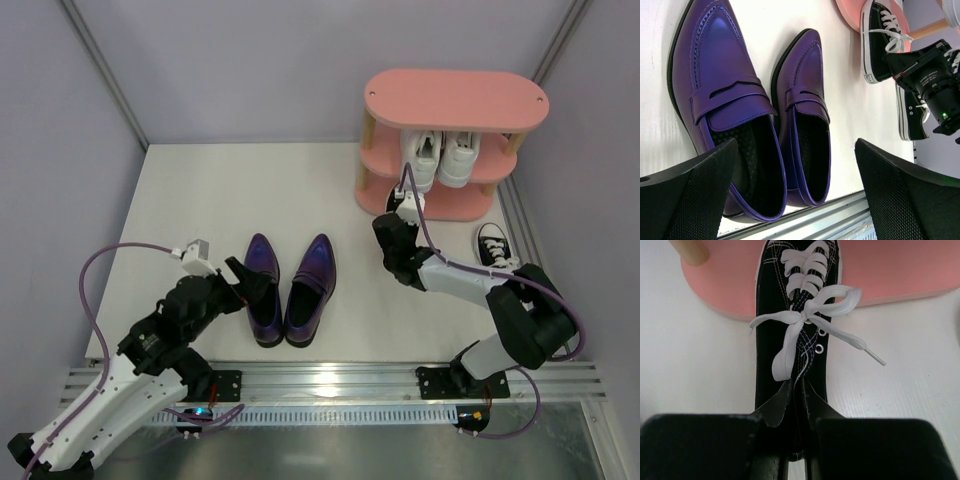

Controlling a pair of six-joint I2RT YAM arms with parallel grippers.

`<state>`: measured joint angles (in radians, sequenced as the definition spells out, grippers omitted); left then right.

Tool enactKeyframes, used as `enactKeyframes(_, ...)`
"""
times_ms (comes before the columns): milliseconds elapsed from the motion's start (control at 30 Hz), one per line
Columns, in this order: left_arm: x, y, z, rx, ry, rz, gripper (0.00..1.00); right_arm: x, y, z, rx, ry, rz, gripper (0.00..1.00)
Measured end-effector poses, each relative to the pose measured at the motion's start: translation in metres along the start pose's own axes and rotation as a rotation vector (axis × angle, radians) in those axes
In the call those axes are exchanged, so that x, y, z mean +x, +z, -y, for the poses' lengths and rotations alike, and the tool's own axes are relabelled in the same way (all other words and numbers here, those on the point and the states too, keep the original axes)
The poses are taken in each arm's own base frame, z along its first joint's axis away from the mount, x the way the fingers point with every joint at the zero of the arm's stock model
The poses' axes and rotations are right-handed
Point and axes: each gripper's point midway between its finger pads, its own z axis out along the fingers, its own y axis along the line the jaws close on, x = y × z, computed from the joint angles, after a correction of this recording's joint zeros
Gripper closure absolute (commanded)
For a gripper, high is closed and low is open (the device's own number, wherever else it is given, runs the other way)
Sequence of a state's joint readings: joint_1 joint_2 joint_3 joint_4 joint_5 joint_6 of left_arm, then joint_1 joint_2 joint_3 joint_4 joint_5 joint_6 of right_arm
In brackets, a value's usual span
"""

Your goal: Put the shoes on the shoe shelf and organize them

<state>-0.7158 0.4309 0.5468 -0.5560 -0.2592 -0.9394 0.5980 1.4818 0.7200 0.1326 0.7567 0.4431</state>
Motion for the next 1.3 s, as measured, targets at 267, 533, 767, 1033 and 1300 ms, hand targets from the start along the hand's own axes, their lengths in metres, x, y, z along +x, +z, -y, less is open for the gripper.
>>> enactKeyframes(267,0.001,0.000,-0.002,-0.008,0.002,-0.002,0.02,-0.029,0.007,0.003,0.046,-0.046,0.093,0.96)
enactKeyframes(533,0.002,0.001,-0.003,-0.014,0.005,-0.008,0.02,-0.032,0.021,0.010,0.085,-0.136,0.116,0.96)
enactKeyframes(767,0.002,0.001,-0.003,-0.015,0.005,-0.008,0.02,-0.032,0.031,0.015,0.101,-0.196,0.122,0.96)
enactKeyframes(1033,0.004,0.003,-0.004,-0.025,0.009,-0.017,0.02,-0.037,0.034,0.017,0.107,-0.175,0.134,0.37)
enactKeyframes(1300,0.004,0.004,-0.004,-0.027,0.009,-0.019,0.02,-0.042,0.027,0.019,0.078,-0.071,0.135,0.27)
